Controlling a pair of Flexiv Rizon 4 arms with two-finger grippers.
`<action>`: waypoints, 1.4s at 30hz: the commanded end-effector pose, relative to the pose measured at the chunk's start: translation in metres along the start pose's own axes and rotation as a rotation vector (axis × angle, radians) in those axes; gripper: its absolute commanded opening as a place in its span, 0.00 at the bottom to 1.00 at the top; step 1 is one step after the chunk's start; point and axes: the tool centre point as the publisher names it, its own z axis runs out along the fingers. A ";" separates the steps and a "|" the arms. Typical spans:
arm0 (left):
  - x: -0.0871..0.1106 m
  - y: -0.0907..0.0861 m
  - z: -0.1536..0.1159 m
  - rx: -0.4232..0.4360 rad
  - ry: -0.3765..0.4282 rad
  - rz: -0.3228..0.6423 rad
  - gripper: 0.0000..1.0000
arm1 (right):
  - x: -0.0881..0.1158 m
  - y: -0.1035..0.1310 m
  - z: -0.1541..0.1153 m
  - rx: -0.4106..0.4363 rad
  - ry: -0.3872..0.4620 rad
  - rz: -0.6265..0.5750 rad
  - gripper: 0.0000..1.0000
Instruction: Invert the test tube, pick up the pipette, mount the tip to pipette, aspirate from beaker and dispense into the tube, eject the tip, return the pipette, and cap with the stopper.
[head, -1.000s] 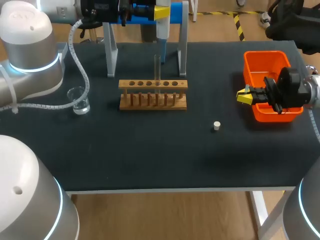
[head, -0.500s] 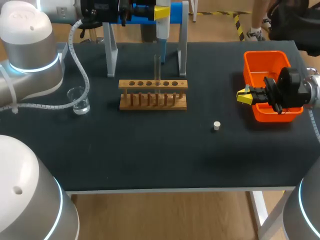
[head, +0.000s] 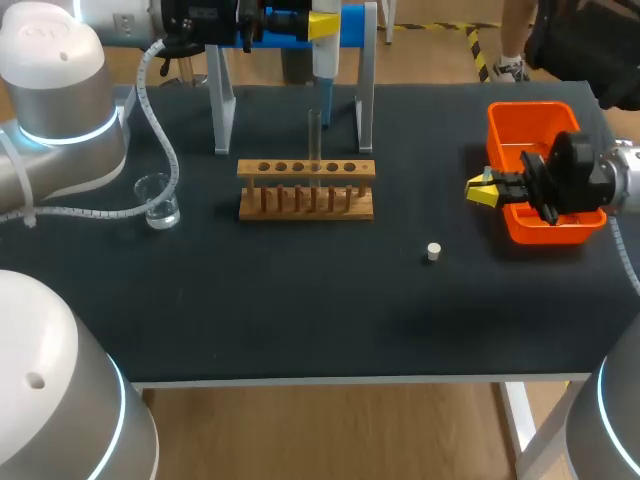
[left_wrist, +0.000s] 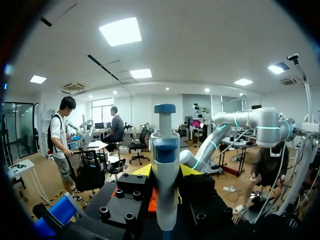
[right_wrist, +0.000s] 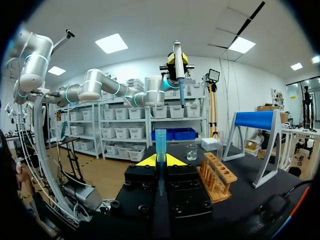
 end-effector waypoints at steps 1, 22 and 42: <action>0.001 0.001 0.000 0.005 -0.004 0.002 0.00 | -0.005 0.003 0.016 0.007 0.008 -0.001 0.00; 0.001 0.001 0.000 0.005 -0.004 0.002 0.00 | -0.025 0.012 0.101 0.033 0.048 -0.017 0.00; 0.001 0.001 0.000 0.005 -0.004 0.002 0.00 | -0.037 0.008 0.152 0.038 0.067 -0.031 0.00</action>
